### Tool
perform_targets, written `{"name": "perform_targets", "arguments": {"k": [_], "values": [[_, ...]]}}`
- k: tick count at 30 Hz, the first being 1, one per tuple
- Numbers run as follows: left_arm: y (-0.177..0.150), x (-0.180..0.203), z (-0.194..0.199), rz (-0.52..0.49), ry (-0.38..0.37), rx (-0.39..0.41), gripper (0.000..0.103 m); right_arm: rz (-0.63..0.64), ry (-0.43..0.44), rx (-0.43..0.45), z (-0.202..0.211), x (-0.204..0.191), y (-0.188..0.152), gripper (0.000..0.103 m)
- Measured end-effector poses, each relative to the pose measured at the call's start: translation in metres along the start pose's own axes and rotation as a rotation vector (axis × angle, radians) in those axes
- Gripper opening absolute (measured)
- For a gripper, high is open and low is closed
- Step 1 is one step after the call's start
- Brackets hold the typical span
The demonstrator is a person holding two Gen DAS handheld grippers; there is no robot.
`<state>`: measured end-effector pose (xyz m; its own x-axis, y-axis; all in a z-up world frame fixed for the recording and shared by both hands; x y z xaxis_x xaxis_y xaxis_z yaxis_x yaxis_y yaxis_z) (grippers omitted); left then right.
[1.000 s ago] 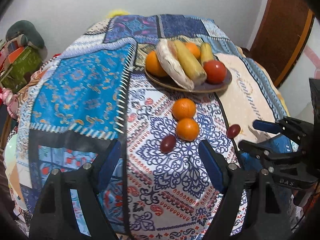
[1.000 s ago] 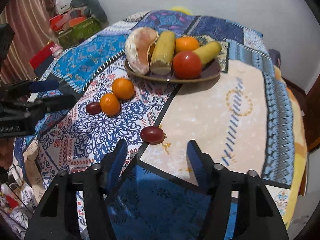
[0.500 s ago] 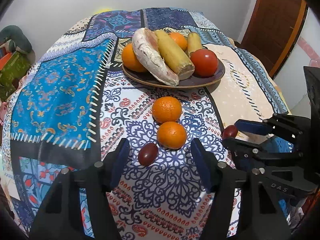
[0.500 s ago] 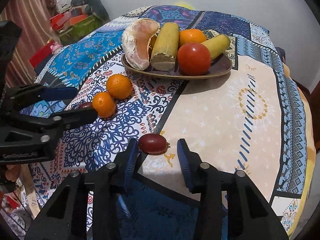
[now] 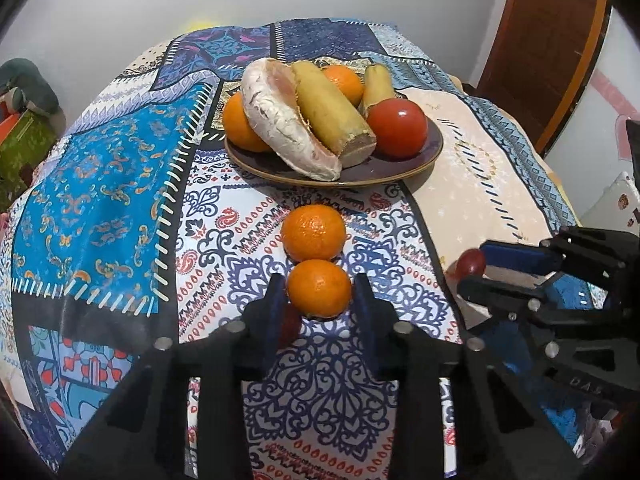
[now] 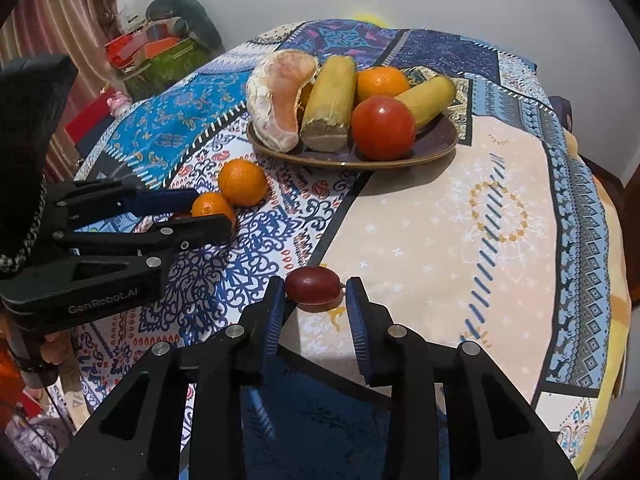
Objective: Organize fruits
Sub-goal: 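Lift the date with the right tool while the left tool grasps the orange, then place the date and orange on the plate and open both tools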
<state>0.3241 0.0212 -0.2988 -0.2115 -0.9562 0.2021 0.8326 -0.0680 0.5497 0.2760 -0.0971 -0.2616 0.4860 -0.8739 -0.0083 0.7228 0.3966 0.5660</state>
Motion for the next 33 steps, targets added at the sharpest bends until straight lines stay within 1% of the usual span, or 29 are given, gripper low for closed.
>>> {"name": "perform_targets", "arguments": {"k": [3,6,10,14,18,23,27,33], "values": [[0.001,0.003,0.005,-0.001,-0.009,0.011,0.033,-0.011,-0.005,0.020,0.006,0.006,0.004,0.029],[0.006,0.006,0.015,-0.004,-0.019,0.039,0.033,-0.027,-0.010,0.035,0.009,0.012,0.008,0.029],[0.021,0.013,0.031,-0.005,-0.035,0.092,0.033,-0.048,-0.023,0.058,0.015,0.023,0.016,0.029],[0.037,0.019,0.036,-0.005,-0.049,0.126,0.033,-0.067,-0.035,0.088,0.020,0.032,0.027,0.029],[0.050,0.025,0.030,-0.009,-0.059,0.137,0.033,-0.074,-0.049,0.114,0.023,0.039,0.041,0.029],[0.065,0.028,0.014,-0.019,-0.068,0.140,0.033,-0.072,-0.071,0.138,0.020,0.049,0.061,0.029],[0.071,0.026,-0.002,-0.017,-0.076,0.124,0.033,-0.069,-0.084,0.142,0.012,0.054,0.071,0.029],[0.073,0.026,-0.015,-0.023,-0.070,0.114,0.033,-0.076,-0.103,0.127,-0.006,0.063,0.078,0.029]]}}
Point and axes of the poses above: each gripper's, at about its wrist camera, not at the fingertips, and z roughly against the way its jaws point, x to its right, y to its top, the point moved 6 cm from there along -z, roughly the way its jaws point, and after that the axes turned 10 degrees about -y, right-handed, at the moved point
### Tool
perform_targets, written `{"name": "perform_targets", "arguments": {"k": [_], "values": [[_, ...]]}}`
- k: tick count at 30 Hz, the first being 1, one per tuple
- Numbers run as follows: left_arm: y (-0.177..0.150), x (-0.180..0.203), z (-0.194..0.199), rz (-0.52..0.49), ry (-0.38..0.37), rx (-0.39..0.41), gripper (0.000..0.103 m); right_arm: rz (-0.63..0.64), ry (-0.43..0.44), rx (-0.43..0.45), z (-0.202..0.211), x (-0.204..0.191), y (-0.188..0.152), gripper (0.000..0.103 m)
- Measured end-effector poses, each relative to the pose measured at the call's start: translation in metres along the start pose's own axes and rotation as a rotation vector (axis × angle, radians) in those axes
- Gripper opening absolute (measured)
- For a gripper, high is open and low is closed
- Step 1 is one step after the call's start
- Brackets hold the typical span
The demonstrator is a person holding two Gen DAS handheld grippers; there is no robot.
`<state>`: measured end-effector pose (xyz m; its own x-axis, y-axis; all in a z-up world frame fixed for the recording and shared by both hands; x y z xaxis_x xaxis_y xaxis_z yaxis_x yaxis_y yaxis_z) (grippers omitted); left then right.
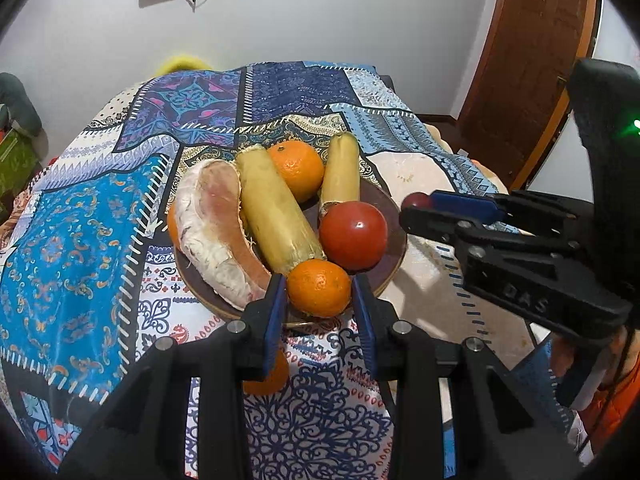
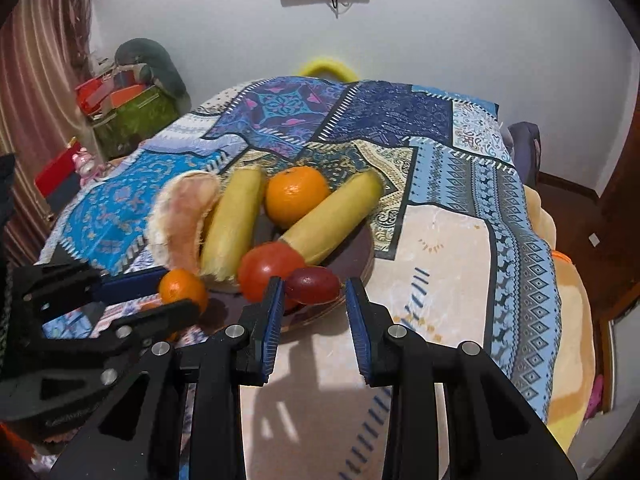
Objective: Organize fruits
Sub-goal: 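Place the date and orange on the plate and open both tools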
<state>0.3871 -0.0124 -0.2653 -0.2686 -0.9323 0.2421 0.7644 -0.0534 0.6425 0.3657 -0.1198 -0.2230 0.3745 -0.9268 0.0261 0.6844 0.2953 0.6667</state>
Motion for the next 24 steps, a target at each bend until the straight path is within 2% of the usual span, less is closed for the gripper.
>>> {"name": "perform_targets", "arguments": {"k": [9,12,14,24], "values": [[-0.002,-0.005,-0.006,0.022,-0.005,-0.015,0.034,-0.004,-0.007,-0.032,-0.020,0.005,0.003,0.029],[-0.002,-0.005,-0.003,0.020,0.006,-0.013,0.035,0.000,-0.009,-0.035,-0.019,0.006,0.003,0.035],[-0.002,-0.003,0.000,0.019,0.009,-0.009,0.035,0.005,-0.016,-0.028,-0.013,0.007,0.002,0.038],[-0.012,-0.004,0.054,0.008,0.057,0.042,0.036,0.028,-0.014,0.021,0.028,-0.003,0.003,0.039]]}}
Point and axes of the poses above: each gripper's, at about its wrist camera, not at the fingertips, and z roughly against the way its jaws point, x to its right, y to its top, the point moved 6 cm from there along -z, roughly the way its jaws point, and after that the axes turned 10 degrees about -y, right-handed, at the moved point
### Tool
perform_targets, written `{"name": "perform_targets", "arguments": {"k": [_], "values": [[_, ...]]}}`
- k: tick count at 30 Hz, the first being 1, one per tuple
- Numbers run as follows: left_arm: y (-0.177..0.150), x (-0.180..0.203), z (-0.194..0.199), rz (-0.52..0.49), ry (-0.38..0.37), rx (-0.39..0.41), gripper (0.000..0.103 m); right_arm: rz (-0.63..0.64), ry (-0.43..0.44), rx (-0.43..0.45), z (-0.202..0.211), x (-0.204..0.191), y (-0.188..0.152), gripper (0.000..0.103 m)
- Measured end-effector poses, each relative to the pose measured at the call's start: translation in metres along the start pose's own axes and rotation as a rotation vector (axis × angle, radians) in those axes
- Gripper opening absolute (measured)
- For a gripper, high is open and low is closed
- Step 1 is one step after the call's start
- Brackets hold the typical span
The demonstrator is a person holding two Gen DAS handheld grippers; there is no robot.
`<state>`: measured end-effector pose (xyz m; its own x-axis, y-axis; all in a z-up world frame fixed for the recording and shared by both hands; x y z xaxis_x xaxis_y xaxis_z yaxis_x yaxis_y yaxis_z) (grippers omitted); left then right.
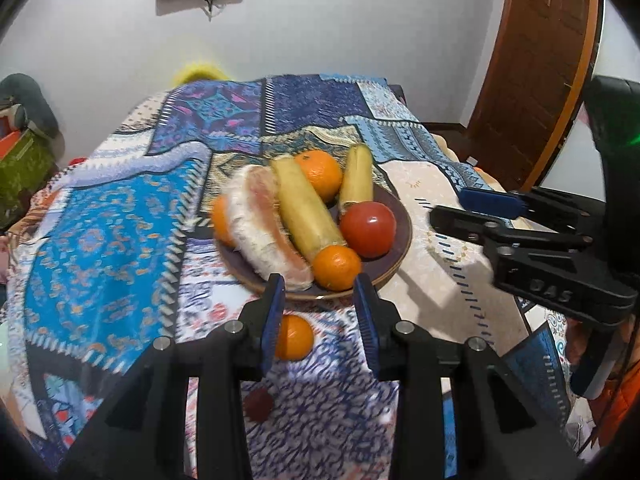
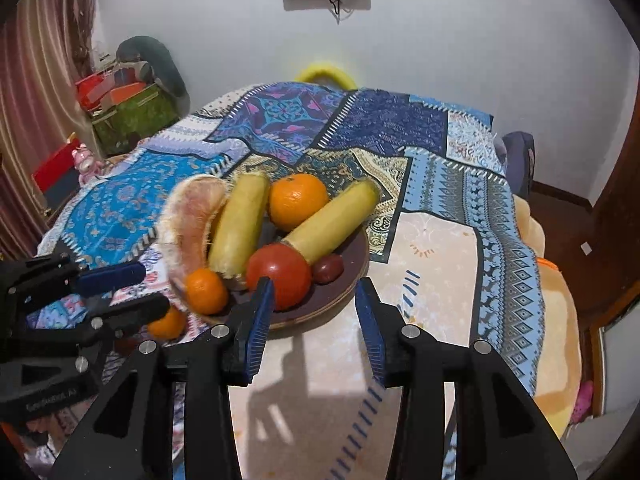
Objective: Organize fruits
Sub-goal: 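Place the date and orange on the plate and open both tools, then grasp the last orange with the right tool while the left tool grasps a date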
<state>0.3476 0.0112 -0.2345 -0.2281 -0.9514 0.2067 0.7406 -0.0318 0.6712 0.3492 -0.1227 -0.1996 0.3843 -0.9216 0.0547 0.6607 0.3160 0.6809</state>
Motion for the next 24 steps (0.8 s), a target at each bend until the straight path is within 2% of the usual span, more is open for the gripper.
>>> {"name": "perform_targets", "arguments": {"k": [7,13,17,24], "values": [[-0.015,-0.027,0.031,0.041,0.053,0.001,0.038,-0.004,0.014,0.025,0.028,-0.015,-0.003,0.039],[-0.043,-0.048,0.031,0.066,0.088,-0.063,0.039,-0.003,0.040,0.024,0.037,-0.032,-0.013,0.042],[-0.065,-0.048,0.023,0.090,0.043,-0.109,0.039,0.008,0.056,0.003,0.035,-0.044,-0.025,0.042],[-0.089,-0.037,0.004,0.071,0.016,-0.160,0.039,0.034,0.081,-0.045,0.024,-0.061,-0.043,0.042]]}}
Point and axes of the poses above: each gripper's, at about its wrist camera, not at the fingertips, and z roughly against the way its jaws point, x to its right, y to its top, the point moved 6 cm from there along -z, roughly the way its jaws point, and after that the axes turned 10 degrees about -y, right-handed, at the moved point
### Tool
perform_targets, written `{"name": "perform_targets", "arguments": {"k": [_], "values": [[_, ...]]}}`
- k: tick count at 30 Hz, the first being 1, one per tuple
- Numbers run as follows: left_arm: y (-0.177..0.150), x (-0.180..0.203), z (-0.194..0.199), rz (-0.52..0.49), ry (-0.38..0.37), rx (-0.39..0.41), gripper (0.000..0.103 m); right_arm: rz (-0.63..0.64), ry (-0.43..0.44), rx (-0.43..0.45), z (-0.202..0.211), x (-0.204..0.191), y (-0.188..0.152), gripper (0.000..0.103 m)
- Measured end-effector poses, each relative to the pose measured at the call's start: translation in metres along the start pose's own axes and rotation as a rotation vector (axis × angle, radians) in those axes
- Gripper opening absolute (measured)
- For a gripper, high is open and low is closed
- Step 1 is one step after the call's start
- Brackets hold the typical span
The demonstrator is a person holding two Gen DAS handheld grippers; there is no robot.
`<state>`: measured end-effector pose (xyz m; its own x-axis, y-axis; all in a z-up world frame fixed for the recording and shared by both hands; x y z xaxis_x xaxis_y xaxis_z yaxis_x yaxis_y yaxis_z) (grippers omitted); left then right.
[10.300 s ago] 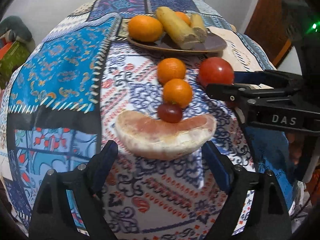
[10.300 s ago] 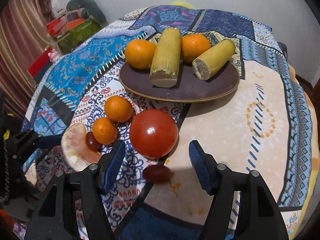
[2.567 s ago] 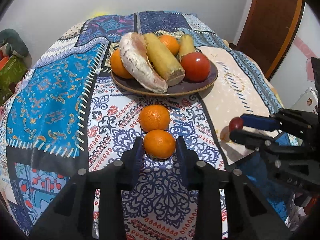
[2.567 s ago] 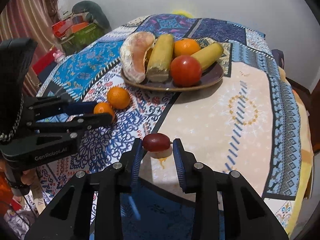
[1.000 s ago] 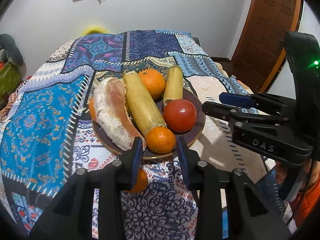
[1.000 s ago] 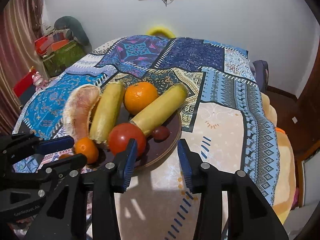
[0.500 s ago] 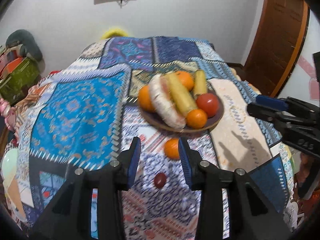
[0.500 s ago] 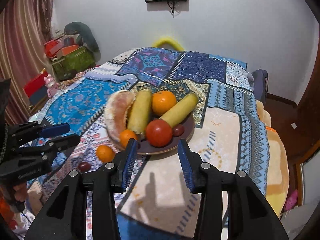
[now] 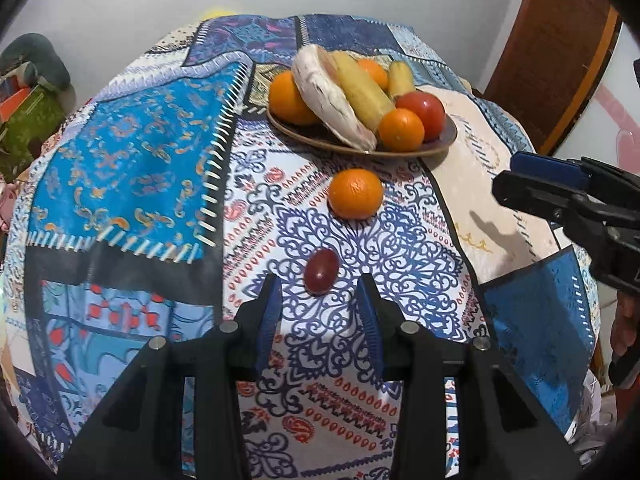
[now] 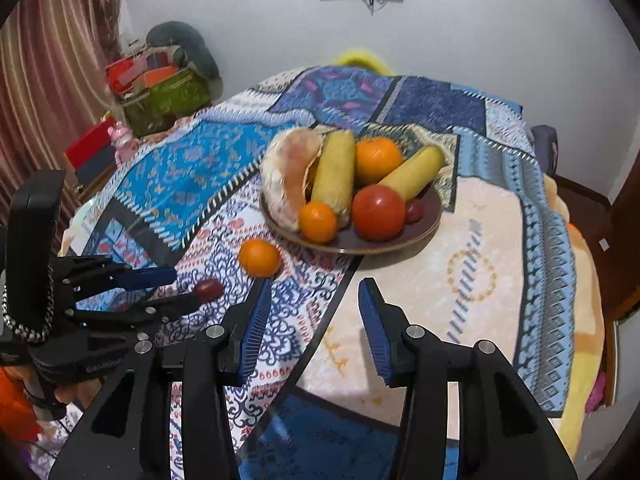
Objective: Organize fruits
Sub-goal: 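Grasp the last orange with the right tool while the left tool grasps a date, then carry the orange and date over the plate with both tools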
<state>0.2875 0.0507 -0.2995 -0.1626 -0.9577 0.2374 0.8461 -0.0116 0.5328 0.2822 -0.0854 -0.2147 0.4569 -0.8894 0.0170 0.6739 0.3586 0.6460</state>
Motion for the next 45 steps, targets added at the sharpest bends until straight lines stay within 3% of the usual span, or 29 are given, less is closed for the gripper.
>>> {"name": "perform_targets", "arguments": {"k": [4,9,29,31,45], "values": [[0.001,-0.003,-0.011,0.019,-0.024,-0.010,0.038,-0.003,0.011,-0.023,-0.007,-0.005,-0.006,0.042],[0.001,-0.009,-0.017,0.031,-0.040,0.015,0.020,0.005,0.018,-0.048,-0.016,-0.014,-0.007,0.042],[-0.005,-0.065,0.012,0.118,-0.060,0.072,0.019,0.029,0.051,-0.111,-0.076,-0.059,0.011,0.042],[-0.005,-0.066,0.013,0.121,-0.056,0.072,0.019,0.024,0.058,-0.117,-0.078,-0.060,0.009,0.037],[0.027,-0.026,0.050,0.046,-0.011,0.155,0.019,0.015,0.036,-0.031,-0.029,-0.034,0.014,0.035]]}}
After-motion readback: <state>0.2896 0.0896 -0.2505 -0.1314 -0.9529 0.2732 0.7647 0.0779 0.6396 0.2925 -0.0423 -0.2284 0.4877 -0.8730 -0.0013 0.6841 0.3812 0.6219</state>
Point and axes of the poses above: each gripper's, at about its wrist camera, not at the fingertips, and z roughly against the way its jaws point, x to its right, y to its top, the point moved 6 cm from there along -z, roughly the way its jaws point, and after that the axes turned 10 degrees about -y, right-handed, at the moved point
